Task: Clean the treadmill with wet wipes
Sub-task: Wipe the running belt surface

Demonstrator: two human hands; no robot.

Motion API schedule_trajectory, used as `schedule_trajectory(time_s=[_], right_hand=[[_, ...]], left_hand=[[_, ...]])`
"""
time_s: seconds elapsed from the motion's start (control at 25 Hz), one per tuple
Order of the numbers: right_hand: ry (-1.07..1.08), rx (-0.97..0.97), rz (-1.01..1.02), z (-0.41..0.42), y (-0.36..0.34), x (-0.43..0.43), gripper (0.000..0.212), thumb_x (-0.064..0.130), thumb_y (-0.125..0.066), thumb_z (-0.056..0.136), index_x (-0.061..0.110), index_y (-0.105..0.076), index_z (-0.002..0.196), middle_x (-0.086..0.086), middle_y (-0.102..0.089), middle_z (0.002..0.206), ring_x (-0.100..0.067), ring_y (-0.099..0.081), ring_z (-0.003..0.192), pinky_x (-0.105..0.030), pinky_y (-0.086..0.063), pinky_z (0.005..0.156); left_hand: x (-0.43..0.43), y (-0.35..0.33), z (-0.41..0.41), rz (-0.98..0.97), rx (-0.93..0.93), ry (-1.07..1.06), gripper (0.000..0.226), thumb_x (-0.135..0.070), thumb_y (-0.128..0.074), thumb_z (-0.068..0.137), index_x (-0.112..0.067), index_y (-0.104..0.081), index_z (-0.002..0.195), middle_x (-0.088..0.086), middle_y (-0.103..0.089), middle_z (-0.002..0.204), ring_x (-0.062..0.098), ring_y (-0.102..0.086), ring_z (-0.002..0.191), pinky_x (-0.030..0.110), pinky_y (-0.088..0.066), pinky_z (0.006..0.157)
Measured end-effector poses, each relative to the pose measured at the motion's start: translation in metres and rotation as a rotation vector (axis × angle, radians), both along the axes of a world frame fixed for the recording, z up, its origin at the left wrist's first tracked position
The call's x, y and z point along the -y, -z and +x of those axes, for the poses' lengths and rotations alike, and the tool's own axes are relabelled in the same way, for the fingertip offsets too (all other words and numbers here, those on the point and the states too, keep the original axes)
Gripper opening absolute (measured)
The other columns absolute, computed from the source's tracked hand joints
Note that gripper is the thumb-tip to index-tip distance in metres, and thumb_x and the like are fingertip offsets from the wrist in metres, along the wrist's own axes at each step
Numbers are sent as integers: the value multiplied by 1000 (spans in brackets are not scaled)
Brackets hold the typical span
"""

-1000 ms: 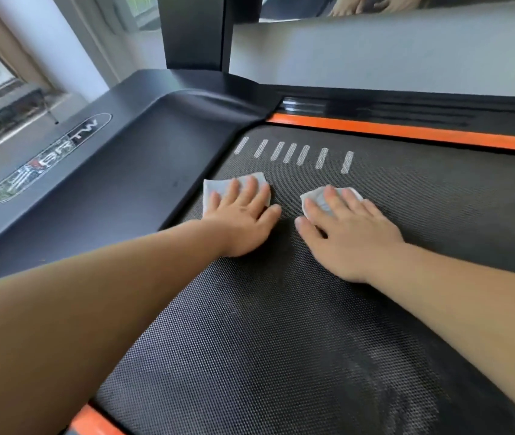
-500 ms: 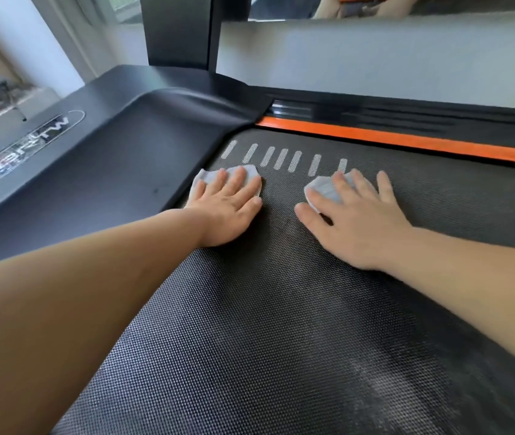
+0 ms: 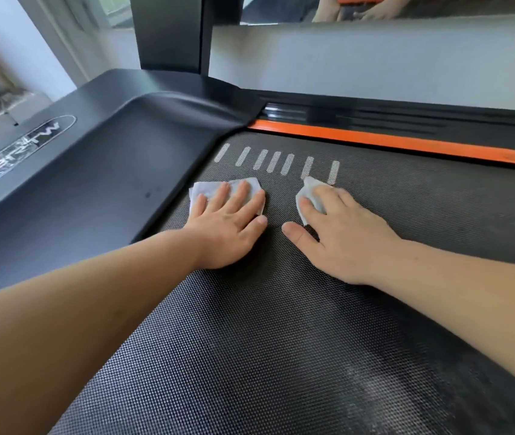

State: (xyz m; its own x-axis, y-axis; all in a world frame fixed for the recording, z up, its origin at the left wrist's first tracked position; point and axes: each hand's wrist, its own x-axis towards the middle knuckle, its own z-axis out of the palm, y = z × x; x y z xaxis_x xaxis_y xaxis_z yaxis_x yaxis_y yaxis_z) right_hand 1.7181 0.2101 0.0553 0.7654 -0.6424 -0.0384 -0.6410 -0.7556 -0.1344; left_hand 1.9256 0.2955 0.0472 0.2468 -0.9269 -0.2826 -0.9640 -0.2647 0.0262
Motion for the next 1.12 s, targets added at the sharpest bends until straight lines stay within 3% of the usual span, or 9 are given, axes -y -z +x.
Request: schedule_trajectory(time_s=[0.2,0.4,0.56,0.64,0.76,0.92,1.04,1.12], right_hand=[[20,-106,77,1,2,-3,92,78,0,90,23,-2,164,-8,10,171,-22,18,156,-42,2,126],[204,-195,115,22,-1,15,115,90,8,76,15,4,163,-17,14,169,-32,16,156,-50,2,127],[-26,-209,88,42,2,26,115,90,18,68,25,9,162,-11,19,169,-32,23,154,-59,6,124],[-76,-198,92,48,4,44,106,88,15,73,31,8,162,-5,17,170,-26,21,155,-55,5,125],[38,-176,160,52,4,77,97,87,12,78,38,6,162,-1,16,170,-22,14,157,-49,3,127],[216,-131,193,68,5,86,92,81,7,88,30,4,163,-5,13,171,-23,11,158,-45,3,128],[91,-95,85,60,12,73,98,78,7,88,16,2,164,-6,12,171,-21,10,158,-44,0,128],[-38,-95,79,41,10,73,100,79,7,85,17,5,164,0,14,170,-16,9,157,-42,-2,129]], left_hand=[[0,-4,-5,26,-8,-23,62,-63,-9,101,-46,11,158,-9,20,168,21,23,154,52,13,123],[5,-13,1,64,21,99,65,-65,-5,99,-44,11,158,-8,18,168,22,21,154,52,8,124],[29,-25,34,56,-15,226,56,-54,-8,105,-46,5,159,-12,15,168,15,18,155,45,8,126],[51,-20,48,28,5,151,53,-53,-7,106,-47,5,158,-12,15,169,16,17,155,47,11,125],[89,-9,51,-1,37,-5,55,-53,-4,106,-44,4,159,-8,13,170,21,15,156,48,10,125],[129,-8,35,-13,44,-137,60,-56,-9,104,-39,3,160,-4,14,170,27,16,155,52,8,124],[127,-6,30,-4,15,118,57,-47,-11,108,-33,4,161,-6,15,169,23,15,156,51,6,125],[113,-7,56,-37,-21,207,56,-46,-9,109,-32,4,162,-9,12,169,16,14,155,43,9,126]])
